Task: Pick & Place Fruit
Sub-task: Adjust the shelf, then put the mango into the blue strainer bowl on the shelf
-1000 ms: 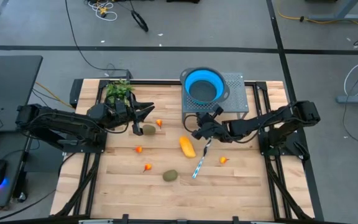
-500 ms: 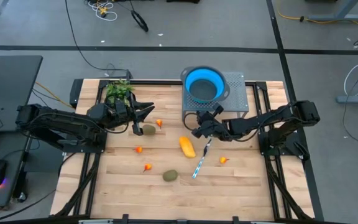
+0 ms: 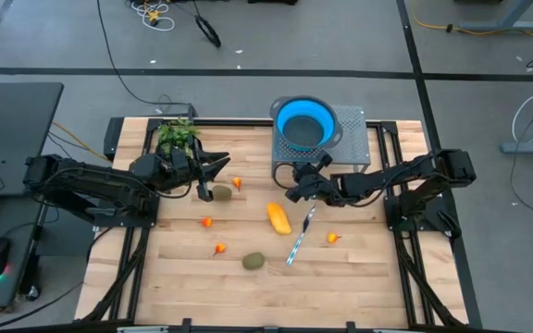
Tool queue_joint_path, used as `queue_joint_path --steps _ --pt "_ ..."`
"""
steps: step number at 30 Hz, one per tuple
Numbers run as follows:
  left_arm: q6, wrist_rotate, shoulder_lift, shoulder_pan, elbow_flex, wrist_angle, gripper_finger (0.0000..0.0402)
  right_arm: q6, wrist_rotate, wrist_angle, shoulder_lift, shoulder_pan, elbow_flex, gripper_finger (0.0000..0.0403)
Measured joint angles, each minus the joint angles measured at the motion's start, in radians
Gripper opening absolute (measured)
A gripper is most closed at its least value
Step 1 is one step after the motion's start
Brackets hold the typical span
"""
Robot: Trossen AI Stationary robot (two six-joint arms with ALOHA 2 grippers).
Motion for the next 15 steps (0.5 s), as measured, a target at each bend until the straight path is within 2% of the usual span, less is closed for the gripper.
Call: queue_joint_path --steps 7,13,15 --pt "0.0 0.0 0.0 0.0 0.0 0.0 0.0071 -0.062 -0.093 0.008 0.0 0.026 0.0 0.0" --pt "0.0 0.0 0.0 0.0 0.0 0.0 0.0071 -0.166 -0.095 0.036 -0.006 0.096 0.0 0.0" --pt "0.0 0.0 0.0 0.0 0.0 0.0 0.0071 -0.201 -0.13 0.044 -0.02 0.117 0.007 0.0"
